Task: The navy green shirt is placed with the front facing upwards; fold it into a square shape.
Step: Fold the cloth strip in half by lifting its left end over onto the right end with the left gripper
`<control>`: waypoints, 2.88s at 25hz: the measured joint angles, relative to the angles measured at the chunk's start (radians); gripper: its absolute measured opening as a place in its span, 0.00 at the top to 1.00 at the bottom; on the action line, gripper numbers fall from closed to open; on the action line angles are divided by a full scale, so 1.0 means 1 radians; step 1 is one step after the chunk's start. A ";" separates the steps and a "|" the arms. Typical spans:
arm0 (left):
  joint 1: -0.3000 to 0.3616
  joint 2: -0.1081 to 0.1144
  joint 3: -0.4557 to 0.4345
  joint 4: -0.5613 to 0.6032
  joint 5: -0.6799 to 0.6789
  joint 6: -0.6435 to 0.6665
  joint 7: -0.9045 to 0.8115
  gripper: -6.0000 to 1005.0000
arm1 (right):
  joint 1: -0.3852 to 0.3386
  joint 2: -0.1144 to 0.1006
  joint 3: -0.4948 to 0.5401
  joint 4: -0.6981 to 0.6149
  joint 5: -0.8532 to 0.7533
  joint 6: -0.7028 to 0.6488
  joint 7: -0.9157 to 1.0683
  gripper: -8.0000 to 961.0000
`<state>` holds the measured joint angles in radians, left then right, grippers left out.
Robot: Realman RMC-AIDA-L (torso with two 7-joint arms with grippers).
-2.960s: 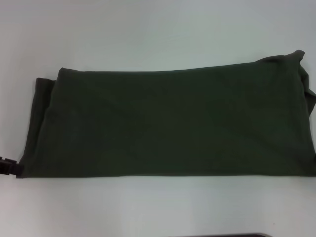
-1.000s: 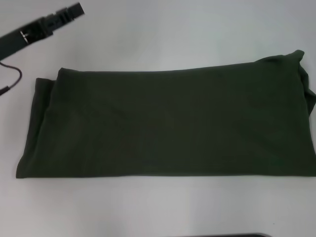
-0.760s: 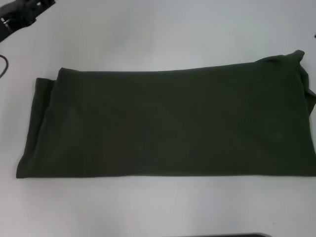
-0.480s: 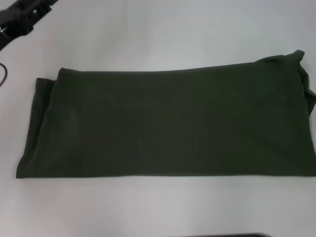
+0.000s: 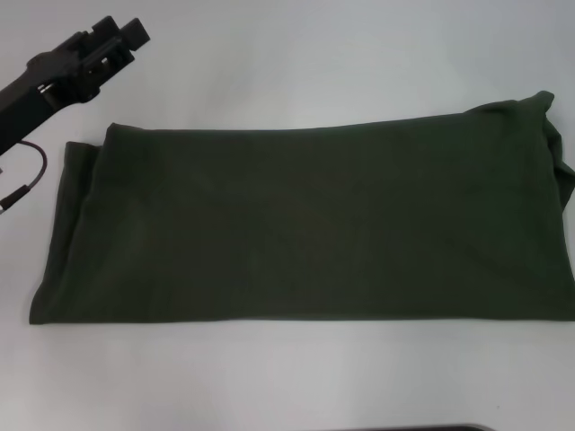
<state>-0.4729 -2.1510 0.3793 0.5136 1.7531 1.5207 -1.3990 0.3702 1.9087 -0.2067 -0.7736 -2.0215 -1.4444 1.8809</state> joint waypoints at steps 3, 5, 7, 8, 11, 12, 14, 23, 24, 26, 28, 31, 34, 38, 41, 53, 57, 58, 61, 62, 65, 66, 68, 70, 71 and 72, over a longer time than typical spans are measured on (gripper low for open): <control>0.001 -0.001 0.016 0.000 0.001 0.021 0.000 0.39 | 0.001 -0.017 -0.038 -0.001 -0.027 -0.014 0.092 0.05; 0.000 -0.002 0.030 0.001 0.001 0.025 0.000 0.39 | 0.001 -0.019 -0.073 0.000 -0.038 -0.040 0.151 0.05; -0.003 -0.002 0.038 0.003 0.001 0.027 -0.001 0.39 | 0.002 -0.019 -0.084 0.001 -0.045 -0.050 0.172 0.05; -0.006 -0.002 0.039 0.004 0.001 0.027 -0.002 0.39 | 0.004 -0.018 -0.096 0.003 -0.053 -0.059 0.191 0.05; -0.013 0.000 0.048 0.005 0.002 0.027 -0.002 0.39 | 0.009 -0.008 -0.131 0.010 -0.067 -0.088 0.236 0.05; -0.015 -0.001 0.052 0.006 0.002 0.027 -0.002 0.39 | 0.011 -0.005 -0.143 0.014 -0.069 -0.096 0.247 0.05; -0.019 -0.001 0.057 0.008 0.001 0.027 -0.001 0.39 | 0.015 -0.002 -0.164 0.026 -0.069 -0.105 0.273 0.05; -0.020 -0.002 0.057 0.009 0.002 0.028 0.001 0.39 | 0.058 -0.010 -0.210 0.105 -0.069 -0.114 0.323 0.06; -0.020 -0.002 0.056 0.009 0.002 0.028 0.001 0.39 | 0.062 -0.010 -0.211 0.111 -0.069 -0.113 0.323 0.07; -0.020 -0.003 0.059 0.009 0.002 0.029 0.005 0.39 | 0.069 -0.006 -0.213 0.116 -0.066 -0.113 0.319 0.08; -0.020 -0.003 0.064 0.009 0.002 0.029 0.012 0.39 | 0.081 0.002 -0.213 0.117 -0.061 -0.123 0.312 0.09; -0.023 -0.003 0.068 0.009 0.002 0.029 0.015 0.39 | 0.106 0.014 -0.214 0.118 -0.060 -0.127 0.309 0.11; -0.025 -0.005 0.073 0.009 0.002 0.029 0.015 0.39 | 0.130 0.031 -0.235 0.134 -0.068 -0.098 0.305 0.13; -0.026 -0.007 0.083 0.009 0.002 0.028 0.015 0.39 | 0.139 0.045 -0.250 0.153 -0.069 -0.023 0.296 0.15; -0.026 -0.007 0.084 0.009 0.002 0.025 0.016 0.39 | 0.138 0.045 -0.265 0.172 -0.069 0.027 0.294 0.22; -0.021 -0.007 0.089 0.004 0.002 0.018 0.031 0.38 | 0.138 0.049 -0.308 0.243 -0.079 0.210 0.250 0.72; -0.021 -0.007 0.089 0.005 0.002 0.018 0.031 0.38 | 0.132 0.058 -0.311 0.244 -0.080 0.250 0.238 0.86; -0.021 -0.007 0.089 0.005 0.002 0.018 0.031 0.38 | 0.132 0.061 -0.311 0.244 -0.080 0.260 0.235 0.88; -0.021 -0.007 0.089 0.005 0.001 0.018 0.031 0.38 | 0.131 0.068 -0.313 0.244 -0.080 0.286 0.228 0.94; -0.021 -0.007 0.089 0.005 0.001 0.017 0.032 0.38 | 0.131 0.070 -0.313 0.245 -0.080 0.294 0.225 0.95; -0.021 -0.007 0.089 0.004 -0.002 0.016 0.037 0.38 | 0.135 0.073 -0.317 0.254 -0.081 0.308 0.217 0.95; -0.021 -0.007 0.089 0.004 -0.002 0.016 0.038 0.38 | 0.137 0.073 -0.319 0.260 -0.081 0.312 0.217 0.95; -0.021 -0.007 0.089 0.004 -0.003 0.016 0.038 0.38 | 0.139 0.074 -0.322 0.268 -0.082 0.324 0.212 0.95; -0.022 -0.007 0.089 0.003 -0.004 0.016 0.038 0.38 | 0.140 0.078 -0.322 0.271 -0.082 0.334 0.208 0.95; -0.022 -0.007 0.089 0.003 -0.005 0.016 0.038 0.38 | 0.140 0.080 -0.322 0.271 -0.082 0.336 0.208 0.95; -0.022 -0.007 0.088 0.003 -0.005 0.016 0.038 0.38 | 0.140 0.081 -0.322 0.271 -0.082 0.337 0.207 0.95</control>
<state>-0.4949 -2.1583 0.4678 0.5170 1.7476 1.5369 -1.3605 0.5098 1.9895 -0.5292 -0.5027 -2.1031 -1.1072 2.0881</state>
